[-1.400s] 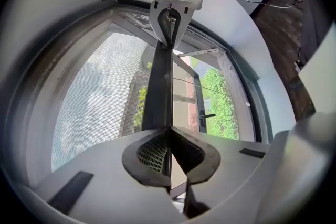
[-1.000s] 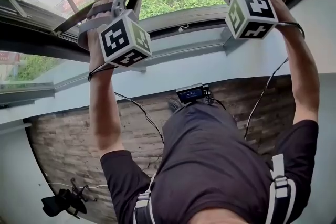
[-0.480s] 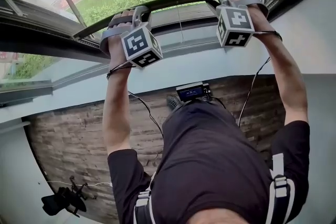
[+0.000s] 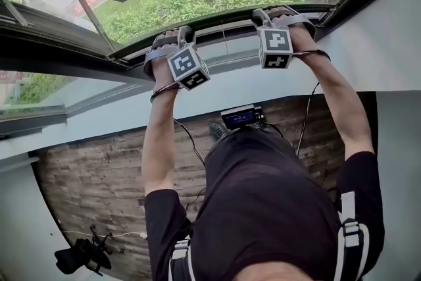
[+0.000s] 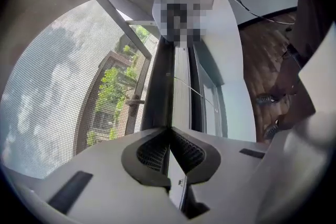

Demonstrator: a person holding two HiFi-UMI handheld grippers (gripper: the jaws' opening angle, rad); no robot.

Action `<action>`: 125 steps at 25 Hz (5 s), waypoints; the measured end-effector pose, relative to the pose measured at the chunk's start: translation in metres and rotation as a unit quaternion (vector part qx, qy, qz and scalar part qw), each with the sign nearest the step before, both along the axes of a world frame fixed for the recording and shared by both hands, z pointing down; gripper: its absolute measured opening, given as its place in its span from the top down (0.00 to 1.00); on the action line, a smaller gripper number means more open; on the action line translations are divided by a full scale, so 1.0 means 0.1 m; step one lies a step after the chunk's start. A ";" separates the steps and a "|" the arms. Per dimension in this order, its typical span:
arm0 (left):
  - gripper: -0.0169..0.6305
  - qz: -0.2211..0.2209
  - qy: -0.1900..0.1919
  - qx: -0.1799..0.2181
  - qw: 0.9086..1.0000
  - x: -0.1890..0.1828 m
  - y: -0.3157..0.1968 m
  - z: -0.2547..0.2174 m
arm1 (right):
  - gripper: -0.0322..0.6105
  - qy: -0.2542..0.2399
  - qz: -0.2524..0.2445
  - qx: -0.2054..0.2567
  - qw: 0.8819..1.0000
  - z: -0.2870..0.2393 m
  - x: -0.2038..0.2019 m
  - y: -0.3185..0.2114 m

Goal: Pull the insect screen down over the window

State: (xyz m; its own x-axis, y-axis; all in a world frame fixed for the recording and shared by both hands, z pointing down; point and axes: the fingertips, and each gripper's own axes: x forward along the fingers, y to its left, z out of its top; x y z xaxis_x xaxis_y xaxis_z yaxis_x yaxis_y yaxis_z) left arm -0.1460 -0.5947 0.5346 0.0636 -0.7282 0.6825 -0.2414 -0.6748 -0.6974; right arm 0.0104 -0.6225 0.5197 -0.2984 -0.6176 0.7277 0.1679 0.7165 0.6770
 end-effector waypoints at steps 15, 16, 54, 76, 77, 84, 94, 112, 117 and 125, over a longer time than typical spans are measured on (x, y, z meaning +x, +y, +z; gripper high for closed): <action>0.94 -0.023 0.002 -0.040 0.999 -0.02 0.01 0.67 | 0.92 0.024 0.023 -0.013 0.999 0.73 -0.01 -0.04; 0.94 -0.025 0.002 -0.042 0.999 -0.02 0.01 0.72 | 0.92 0.025 0.024 -0.012 0.999 0.78 -0.01 -0.04; 0.94 -0.022 0.009 -0.066 0.998 -0.01 0.06 1.08 | 0.92 0.033 0.034 -0.057 0.997 1.11 0.00 0.03; 0.94 -0.025 0.012 -0.025 0.999 -0.05 0.15 1.08 | 0.92 0.011 0.030 0.011 0.999 1.17 -0.04 0.06; 0.94 -0.025 0.014 -0.027 0.999 -0.06 0.15 1.08 | 0.92 0.007 0.029 0.011 0.999 1.18 -0.06 0.06; 0.91 -0.082 0.143 0.000 0.986 -0.19 0.08 0.59 | 0.91 -0.071 0.071 -0.013 0.995 0.97 0.11 -0.08; 0.91 -0.117 0.772 0.001 0.625 0.01 0.59 -0.85 | 0.92 -0.429 0.180 -0.175 0.868 0.16 0.31 0.39; 0.91 -0.026 0.898 0.075 0.433 0.38 2.24 -1.71 | 0.92 -0.752 0.164 -0.409 0.490 -0.48 1.09 1.17; 0.91 -0.012 0.901 0.067 0.429 0.32 2.56 -1.76 | 0.92 -0.770 0.183 -0.403 0.459 -0.51 1.22 1.58; 0.91 0.042 0.922 0.048 0.383 0.16 3.17 -1.84 | 0.92 -0.799 0.177 -0.367 0.443 -0.78 1.21 2.26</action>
